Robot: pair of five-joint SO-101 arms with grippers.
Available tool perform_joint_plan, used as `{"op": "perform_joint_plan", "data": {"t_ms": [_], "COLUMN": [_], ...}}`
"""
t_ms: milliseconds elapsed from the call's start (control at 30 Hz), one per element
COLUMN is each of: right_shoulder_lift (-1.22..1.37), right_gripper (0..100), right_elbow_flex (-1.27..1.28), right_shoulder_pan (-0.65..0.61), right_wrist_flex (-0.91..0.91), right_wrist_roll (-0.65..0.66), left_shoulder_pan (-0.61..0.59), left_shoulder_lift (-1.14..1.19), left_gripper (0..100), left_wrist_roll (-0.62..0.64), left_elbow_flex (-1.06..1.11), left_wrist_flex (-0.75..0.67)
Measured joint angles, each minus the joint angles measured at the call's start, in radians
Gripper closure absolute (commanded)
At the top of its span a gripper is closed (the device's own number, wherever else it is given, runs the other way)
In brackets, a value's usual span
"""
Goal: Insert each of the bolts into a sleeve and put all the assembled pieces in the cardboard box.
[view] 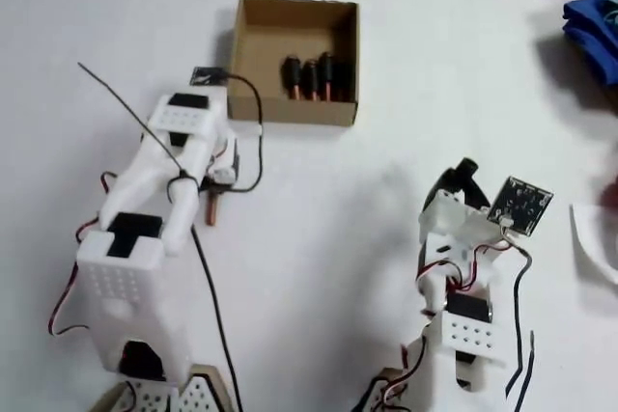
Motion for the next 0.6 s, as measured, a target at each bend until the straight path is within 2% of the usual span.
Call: {"op": "perform_joint_plan", "data": {"t_ms": [600], "right_shoulder_lift": [0.0], "right_gripper": [97.8], "right_elbow_flex": [0.0], "right_shoulder_pan": [0.0], "right_wrist_flex": [0.0], "right_wrist_roll": [0.0], "left_shoulder_pan": [0.002], "left_shoulder_lift": [0.021], "left_gripper": [86], "left_wrist_roll": [-0.002], "left_elbow_flex": [-0.051], "left_wrist_flex": [-0.038]}}
